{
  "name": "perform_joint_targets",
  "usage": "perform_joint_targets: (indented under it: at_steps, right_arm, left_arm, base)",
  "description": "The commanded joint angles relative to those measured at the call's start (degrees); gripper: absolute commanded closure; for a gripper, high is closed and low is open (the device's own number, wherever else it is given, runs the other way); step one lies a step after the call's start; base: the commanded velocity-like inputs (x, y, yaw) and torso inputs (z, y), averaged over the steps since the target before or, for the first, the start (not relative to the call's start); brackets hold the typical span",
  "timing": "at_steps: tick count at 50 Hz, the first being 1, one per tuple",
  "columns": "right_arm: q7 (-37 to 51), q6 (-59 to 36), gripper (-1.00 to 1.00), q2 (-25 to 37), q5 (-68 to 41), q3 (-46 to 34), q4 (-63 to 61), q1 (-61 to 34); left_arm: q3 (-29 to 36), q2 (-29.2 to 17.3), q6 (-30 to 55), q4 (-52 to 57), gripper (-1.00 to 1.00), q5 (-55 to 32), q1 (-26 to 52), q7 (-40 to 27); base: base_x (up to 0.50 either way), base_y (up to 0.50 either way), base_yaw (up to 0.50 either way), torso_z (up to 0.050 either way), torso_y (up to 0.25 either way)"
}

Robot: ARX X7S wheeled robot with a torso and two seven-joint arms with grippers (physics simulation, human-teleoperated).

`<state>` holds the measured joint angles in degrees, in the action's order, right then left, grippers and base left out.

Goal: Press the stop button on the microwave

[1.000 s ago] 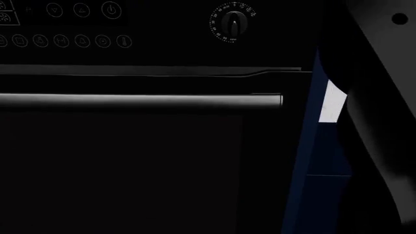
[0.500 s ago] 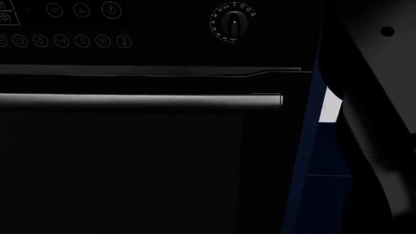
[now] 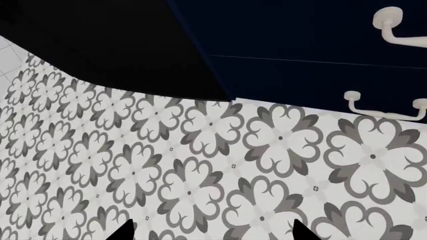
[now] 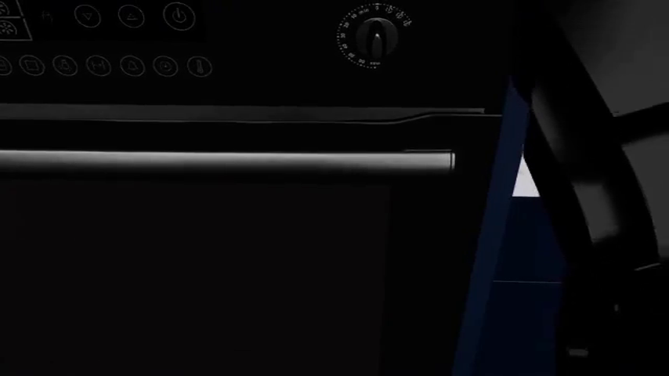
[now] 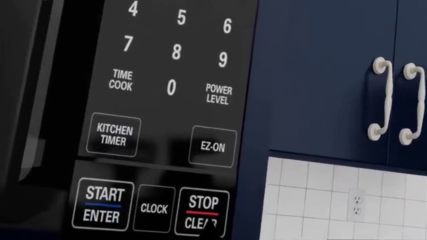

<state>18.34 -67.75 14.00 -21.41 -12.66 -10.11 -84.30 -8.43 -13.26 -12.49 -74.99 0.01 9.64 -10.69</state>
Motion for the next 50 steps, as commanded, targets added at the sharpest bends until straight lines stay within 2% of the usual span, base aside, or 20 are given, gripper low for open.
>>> perform_joint_targets:
  at_steps: [1, 20, 36, 42, 50]
  right_arm:
    - [-1.34, 4.91, 1.00, -0.18, 1.53, -2.56, 7.13, -1.21]
    - [-3.59, 17.29, 1.00, -1.12, 5.52, -5.71, 27.76, -4.02]
    - [-5.26, 22.14, 1.00, -2.72, 6.72, -8.20, 35.96, -5.78]
    - [-5.10, 21.09, 1.00, -1.84, 5.96, -7.58, 33.45, -4.42]
    - [-4.01, 14.35, 1.00, -0.10, 2.57, -5.46, 19.69, -0.56]
  left_arm:
    - [0.00, 0.00, 0.00, 0.00, -1.00, 0.00, 0.00, 0.00]
    - [0.00, 0.00, 0.00, 0.00, -1.00, 0.00, 0.00, 0.00]
    - [0.00, 0.00, 0.00, 0.00, -1.00, 0.00, 0.00, 0.00]
    - [0.00, 0.00, 0.00, 0.00, -1.00, 0.00, 0.00, 0.00]
    - [0.00, 0.00, 0.00, 0.00, -1.00, 0.00, 0.00, 0.00]
  base:
    - [0.00, 0.00, 0.00, 0.000, 0.000]
    - [0.00, 0.00, 0.00, 0.000, 0.000]
    - [0.02, 0.00, 0.01, 0.002, 0.000]
    - [0.02, 0.00, 0.01, 0.007, 0.000]
    - [0.02, 0.00, 0.01, 0.004, 0.000]
